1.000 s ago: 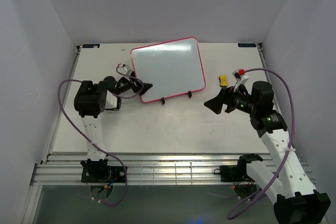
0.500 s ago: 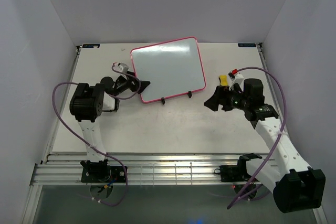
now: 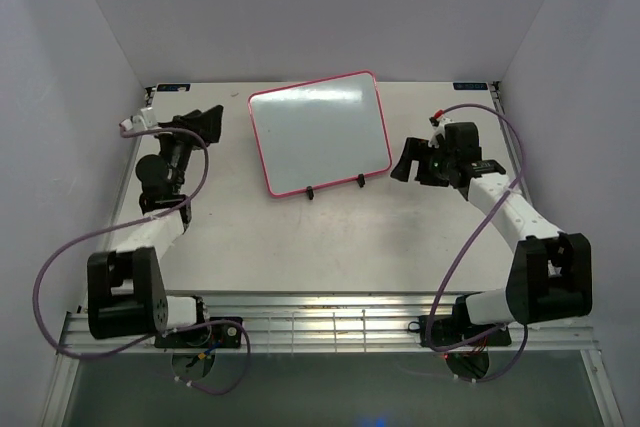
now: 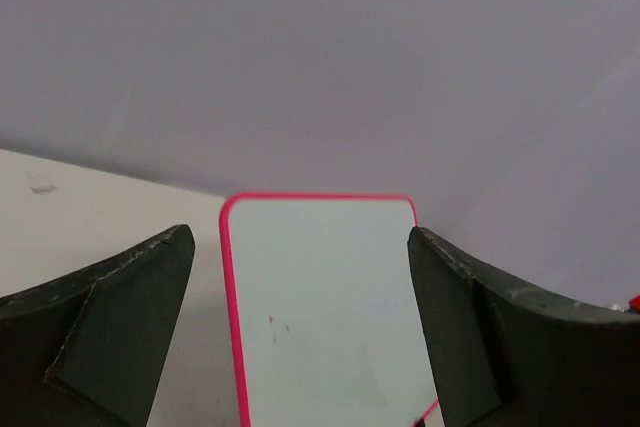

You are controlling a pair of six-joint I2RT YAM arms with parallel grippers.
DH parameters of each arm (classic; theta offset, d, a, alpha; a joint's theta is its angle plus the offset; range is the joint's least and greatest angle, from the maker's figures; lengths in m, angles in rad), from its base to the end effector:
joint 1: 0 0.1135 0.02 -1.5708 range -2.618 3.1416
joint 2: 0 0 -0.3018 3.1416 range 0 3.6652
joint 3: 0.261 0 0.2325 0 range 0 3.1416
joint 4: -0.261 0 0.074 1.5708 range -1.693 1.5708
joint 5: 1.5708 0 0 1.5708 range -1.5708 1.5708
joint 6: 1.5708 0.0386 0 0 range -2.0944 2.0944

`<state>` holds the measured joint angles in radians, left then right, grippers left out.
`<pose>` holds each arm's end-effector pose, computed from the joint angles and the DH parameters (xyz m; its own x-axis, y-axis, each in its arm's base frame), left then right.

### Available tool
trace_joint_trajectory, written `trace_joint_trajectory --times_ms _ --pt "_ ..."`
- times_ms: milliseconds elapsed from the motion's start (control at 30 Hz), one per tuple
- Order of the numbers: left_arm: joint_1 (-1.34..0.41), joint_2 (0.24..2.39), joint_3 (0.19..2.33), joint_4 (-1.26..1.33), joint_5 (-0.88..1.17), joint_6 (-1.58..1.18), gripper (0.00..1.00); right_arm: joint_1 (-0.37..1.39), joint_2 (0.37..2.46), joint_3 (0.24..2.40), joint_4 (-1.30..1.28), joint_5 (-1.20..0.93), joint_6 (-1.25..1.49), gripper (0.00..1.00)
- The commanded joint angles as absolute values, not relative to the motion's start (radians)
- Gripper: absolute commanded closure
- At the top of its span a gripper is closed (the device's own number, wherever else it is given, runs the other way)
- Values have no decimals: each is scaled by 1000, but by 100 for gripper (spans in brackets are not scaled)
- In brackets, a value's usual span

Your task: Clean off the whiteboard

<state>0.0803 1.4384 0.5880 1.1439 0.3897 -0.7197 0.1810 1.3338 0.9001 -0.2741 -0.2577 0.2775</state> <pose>0.2787 0.0077 0.3152 0.0268 -0.6095 -0.7923 0.4069 0.7306 -0.5483 0.2567 0.0570 0.2945 -0.7149 0.1385 -0.6853 -0.1754 0.9133 0.3675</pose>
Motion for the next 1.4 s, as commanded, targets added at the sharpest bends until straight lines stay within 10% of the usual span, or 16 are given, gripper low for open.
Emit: trace_joint_trajectory --times_ms 0,467,1000,1367 --pt "84 1237 617 710 132 -732 2 181 1412 1009 -264 -192 256 10" --pt "87 1042 922 -429 171 -528 2 109 1744 1345 -455 40 190 1" --pt "15 792 686 -437 155 -397 2 71 2117 1732 -597 37 17 39" --pt "-18 784 689 -442 147 -393 2 61 2183 1761 -609 17 -32 42"
